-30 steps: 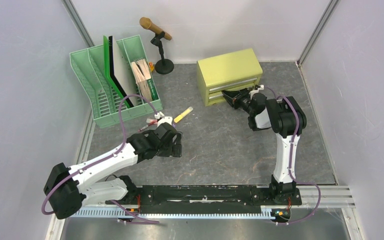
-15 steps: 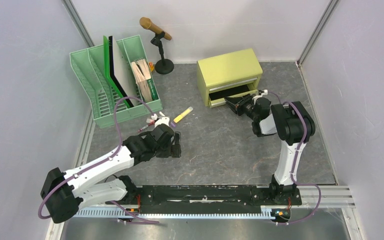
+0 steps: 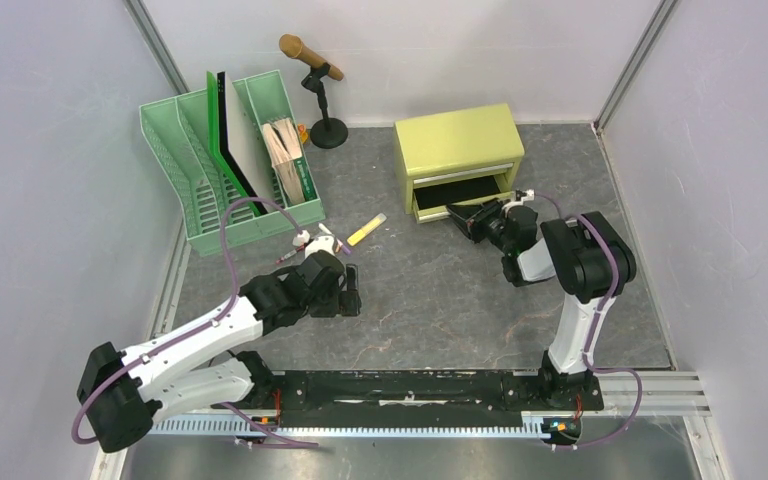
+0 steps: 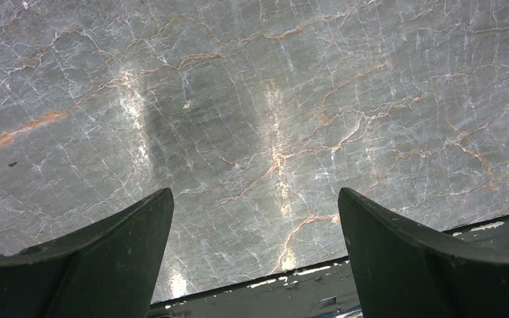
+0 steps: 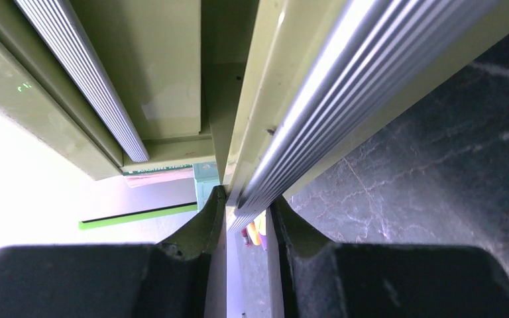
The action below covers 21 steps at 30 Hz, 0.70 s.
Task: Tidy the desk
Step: Open the drawer in the storage box.
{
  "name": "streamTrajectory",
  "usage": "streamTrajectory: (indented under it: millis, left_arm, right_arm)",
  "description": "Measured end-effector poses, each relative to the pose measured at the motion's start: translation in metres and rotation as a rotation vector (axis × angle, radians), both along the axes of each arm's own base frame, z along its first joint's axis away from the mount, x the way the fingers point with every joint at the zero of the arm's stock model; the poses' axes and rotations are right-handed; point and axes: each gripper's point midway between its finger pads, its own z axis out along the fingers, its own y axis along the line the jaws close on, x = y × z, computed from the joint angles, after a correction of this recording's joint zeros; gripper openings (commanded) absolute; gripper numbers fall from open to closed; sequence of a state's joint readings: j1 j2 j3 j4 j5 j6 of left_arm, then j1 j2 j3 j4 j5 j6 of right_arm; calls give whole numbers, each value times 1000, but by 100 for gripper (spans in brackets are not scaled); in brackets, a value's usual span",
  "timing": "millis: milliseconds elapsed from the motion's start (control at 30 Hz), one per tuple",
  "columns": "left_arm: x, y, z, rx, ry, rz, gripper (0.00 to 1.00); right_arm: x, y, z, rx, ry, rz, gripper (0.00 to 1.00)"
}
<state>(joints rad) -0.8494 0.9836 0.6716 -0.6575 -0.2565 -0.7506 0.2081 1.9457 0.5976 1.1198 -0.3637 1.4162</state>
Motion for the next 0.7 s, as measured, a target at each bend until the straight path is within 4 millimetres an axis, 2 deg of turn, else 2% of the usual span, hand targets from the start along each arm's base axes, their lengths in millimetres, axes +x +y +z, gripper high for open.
streamTrajectory:
  millis: [533, 600, 700]
  left_arm:
    - [-3, 4, 4, -16, -14, 1, 100]
    - [-3, 4, 4, -14, -12, 1, 100]
    - [-3, 4, 4, -14, -12, 0, 100]
  right_arm:
    - [-48, 8, -3, -22, 8, -7, 1]
    - [-55, 9, -3, -23, 8, -1, 7]
    - [-65, 9, -3, -23, 9, 10, 28]
